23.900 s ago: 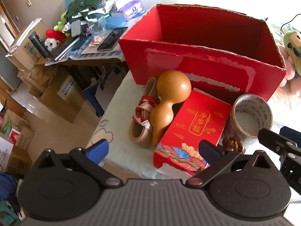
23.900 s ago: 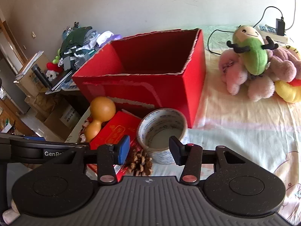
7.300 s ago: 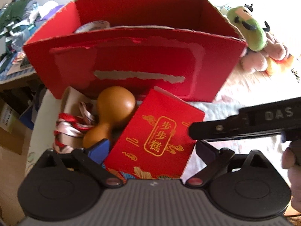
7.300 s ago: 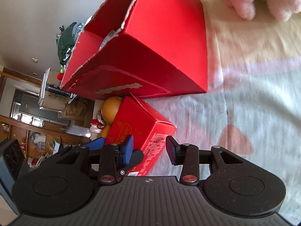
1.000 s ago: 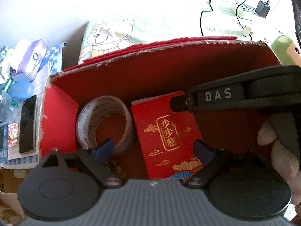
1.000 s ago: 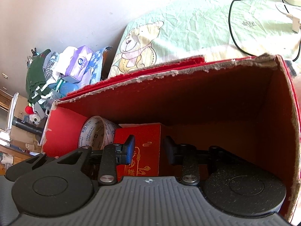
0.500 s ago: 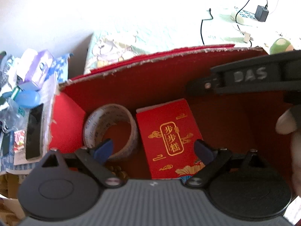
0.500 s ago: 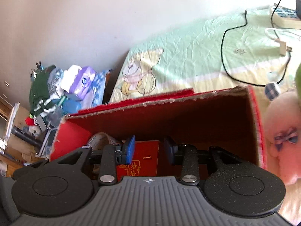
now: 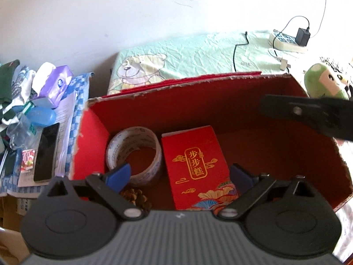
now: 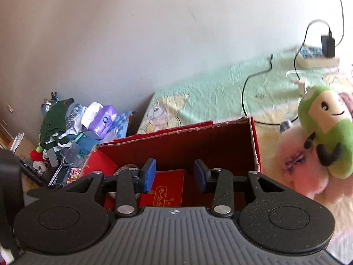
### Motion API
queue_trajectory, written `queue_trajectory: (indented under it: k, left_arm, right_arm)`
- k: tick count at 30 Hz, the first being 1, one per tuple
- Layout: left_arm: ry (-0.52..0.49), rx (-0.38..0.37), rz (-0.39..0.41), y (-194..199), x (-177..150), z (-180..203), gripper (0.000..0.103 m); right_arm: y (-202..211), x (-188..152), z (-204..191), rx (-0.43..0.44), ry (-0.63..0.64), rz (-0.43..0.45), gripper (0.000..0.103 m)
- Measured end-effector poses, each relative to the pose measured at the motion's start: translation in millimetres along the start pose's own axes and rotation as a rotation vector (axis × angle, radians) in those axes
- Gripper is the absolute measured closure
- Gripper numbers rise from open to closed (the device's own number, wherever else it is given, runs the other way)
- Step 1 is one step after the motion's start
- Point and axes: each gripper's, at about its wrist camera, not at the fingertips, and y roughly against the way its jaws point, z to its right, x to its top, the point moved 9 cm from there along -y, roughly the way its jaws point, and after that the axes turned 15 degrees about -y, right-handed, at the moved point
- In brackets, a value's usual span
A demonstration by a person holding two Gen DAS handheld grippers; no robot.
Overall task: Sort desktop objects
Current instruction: 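Withdraw the right gripper up out of the red box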
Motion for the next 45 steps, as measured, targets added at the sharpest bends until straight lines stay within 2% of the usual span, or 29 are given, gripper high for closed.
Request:
queue_trajectory:
  k: [3, 7, 9, 14, 26, 34, 42, 45]
  left_arm:
    - [0.021, 0.013, 0.009, 7.8, -2.0, -3.9, 0.005]
    - [0.044, 0.028, 0.030, 20.1, -4.3, -4.3, 0.004]
    - [0.060, 0.041, 0.036, 25.2, -5.3, -2.2, 0.004]
    - [0.110, 0.093, 0.053, 40.8, -10.6, -0.2, 0.004]
    - [0.165, 0.120, 0.029, 65.4, -27.1, 29.2, 0.004]
    - [0.210, 0.125, -0.003, 74.8, -40.0, 49.4, 0.004]
    - [0.236, 0.145, -0.069, 74.5, -56.7, 66.6, 0.004]
    - [0.247, 0.128, -0.067, 75.5, -64.7, 72.6, 0.004]
  right_arm:
    - [12.0, -3.1, -3.5, 0.014, 0.020, 0.040, 0.055]
    - [25.0, -7.7, -6.7, 0.028, 0.045, 0.089, 0.053]
    - [30.1, -11.4, -8.6, 0.034, 0.060, 0.088, 0.050]
    - [44.6, -19.9, -12.3, 0.052, 0.093, 0.073, 0.049]
    - [76.4, -39.8, -1.0, 0.086, 0.145, -0.012, 0.050]
    - [87.5, -54.9, 11.5, 0.129, 0.131, -0.093, 0.050]
    - [91.2, -66.1, 26.2, 0.156, 0.116, -0.154, 0.051]
    - [89.3, -70.0, 33.7, 0.172, 0.087, -0.186, 0.051]
